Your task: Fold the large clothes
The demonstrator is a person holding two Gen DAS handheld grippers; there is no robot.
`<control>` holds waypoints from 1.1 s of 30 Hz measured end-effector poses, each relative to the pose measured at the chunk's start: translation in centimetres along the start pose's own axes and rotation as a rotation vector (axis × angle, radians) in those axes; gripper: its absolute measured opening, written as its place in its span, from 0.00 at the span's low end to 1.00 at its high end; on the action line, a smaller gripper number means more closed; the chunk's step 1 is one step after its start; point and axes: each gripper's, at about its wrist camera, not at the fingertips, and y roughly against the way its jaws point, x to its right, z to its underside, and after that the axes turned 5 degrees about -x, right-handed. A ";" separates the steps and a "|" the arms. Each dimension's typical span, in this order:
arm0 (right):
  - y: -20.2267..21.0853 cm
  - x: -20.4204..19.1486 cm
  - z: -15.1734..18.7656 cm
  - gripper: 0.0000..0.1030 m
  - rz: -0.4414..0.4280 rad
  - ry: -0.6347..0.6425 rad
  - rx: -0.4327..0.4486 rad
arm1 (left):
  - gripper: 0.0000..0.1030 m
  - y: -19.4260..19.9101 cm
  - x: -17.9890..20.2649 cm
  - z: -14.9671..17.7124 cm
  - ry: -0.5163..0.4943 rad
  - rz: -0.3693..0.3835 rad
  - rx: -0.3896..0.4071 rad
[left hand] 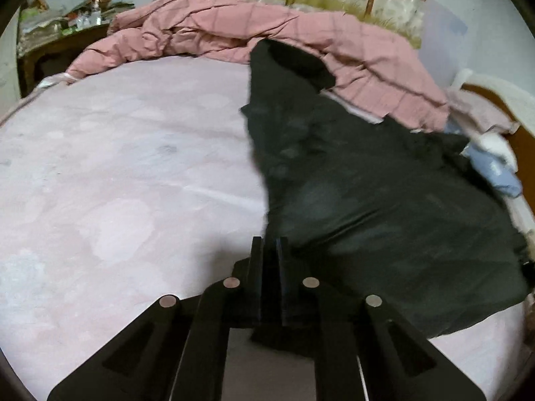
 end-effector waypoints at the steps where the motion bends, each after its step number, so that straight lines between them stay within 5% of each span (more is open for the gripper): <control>1: 0.6 -0.2 0.1 0.49 0.058 -0.003 0.018 | 0.18 0.2 -0.4 -0.1 0.006 -0.009 0.003; 2: 1.5 -0.4 0.4 0.62 0.111 -0.005 0.051 | 0.49 0.5 -0.7 0.0 0.020 -0.007 0.003; 3: 2.4 -0.6 0.9 0.76 0.140 0.006 0.092 | 0.66 1.0 -1.2 0.0 0.042 0.003 0.008; 4: 3.6 -0.7 1.7 0.77 0.147 0.010 0.138 | 0.84 1.6 -1.7 0.1 0.063 0.038 0.025; 8: 5.8 0.5 4.6 0.82 -0.001 -0.068 0.125 | 0.89 1.6 -2.2 0.1 0.097 0.209 -0.035; 11: 4.8 1.6 5.4 0.82 -0.107 -0.148 0.063 | 0.94 -1.0 -1.3 0.0 0.113 0.252 -0.143; 13: 3.7 1.4 5.4 0.83 -0.098 -0.145 0.040 | 0.95 -2.4 0.0 0.2 0.092 0.223 -0.178; 15: 2.6 0.0 4.8 0.82 -0.124 -0.061 -0.006 | 0.89 -2.7 2.2 0.4 -0.018 0.126 -0.178; 17: 1.4 -0.5 4.4 0.65 -0.178 -0.052 -0.041 | 0.41 -2.1 3.9 0.6 -0.085 0.108 -0.164; 18: 0.9 -0.4 4.2 0.39 -0.176 -0.081 -0.051 | 0.28 -1.6 4.2 0.8 -0.087 0.148 -0.163; 19: 0.4 -0.2 4.2 0.26 -0.186 -0.111 -0.061 | 0.14 -1.0 4.5 0.9 -0.084 0.178 -0.159; 23: 2.8 -1.3 5.3 0.13 -0.138 -0.082 0.025 | 0.11 3.4 4.8 1.7 -0.105 0.140 -0.037; 26: 6.5 -2.6 6.8 0.12 -0.043 -0.024 0.073 | 0.11 6.3 4.8 2.4 -0.101 0.158 -0.032; 33: 12.1 -2.3 10.9 0.12 -0.015 -0.053 0.065 | 0.12 9.9 3.7 7.1 -0.075 0.179 -0.065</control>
